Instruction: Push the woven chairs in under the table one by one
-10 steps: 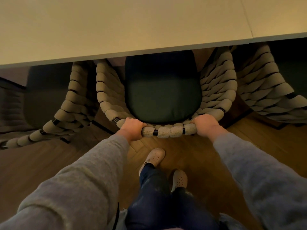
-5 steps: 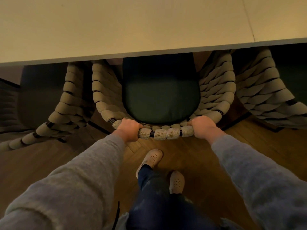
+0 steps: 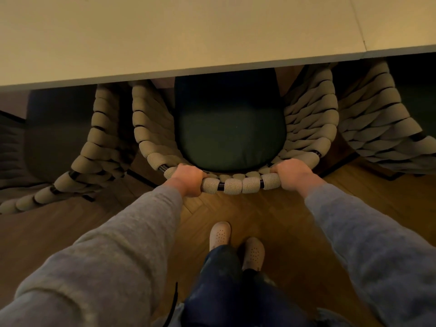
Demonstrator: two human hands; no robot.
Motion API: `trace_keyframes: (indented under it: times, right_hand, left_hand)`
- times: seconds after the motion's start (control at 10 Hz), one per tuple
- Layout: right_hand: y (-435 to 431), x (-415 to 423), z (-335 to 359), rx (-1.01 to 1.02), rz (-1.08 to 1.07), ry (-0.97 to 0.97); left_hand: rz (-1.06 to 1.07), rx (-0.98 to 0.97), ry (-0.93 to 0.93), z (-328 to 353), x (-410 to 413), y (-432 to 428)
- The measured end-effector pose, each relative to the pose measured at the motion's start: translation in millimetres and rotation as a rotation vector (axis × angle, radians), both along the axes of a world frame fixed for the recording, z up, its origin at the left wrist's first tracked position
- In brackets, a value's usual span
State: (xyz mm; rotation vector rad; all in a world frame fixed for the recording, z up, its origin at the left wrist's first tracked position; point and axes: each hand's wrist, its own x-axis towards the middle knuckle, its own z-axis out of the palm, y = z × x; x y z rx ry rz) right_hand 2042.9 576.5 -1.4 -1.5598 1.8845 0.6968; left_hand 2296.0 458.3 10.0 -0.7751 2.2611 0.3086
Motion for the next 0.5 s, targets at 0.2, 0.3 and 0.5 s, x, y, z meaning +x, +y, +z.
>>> trace_keyframes:
  times: [0.2,0.3,0.5]
  right_hand:
    - [-11.8,5.6,4.1,0.194,-0.185,-0.102]
    - [-18.7,11.2,5.5,0.249,-0.161,-0.091]
    - [-52.1,-6.8,26.5,0.387,-0.16,-0.173]
  left_hand:
    - [0.055,0.232,-0.112,-4.1,5.2,-11.2]
    - [0.054,0.297,-0.182,-0.1,-1.1,-16.6]
    - [0.17,0.338,-0.298,10.6,-23.5,-24.6]
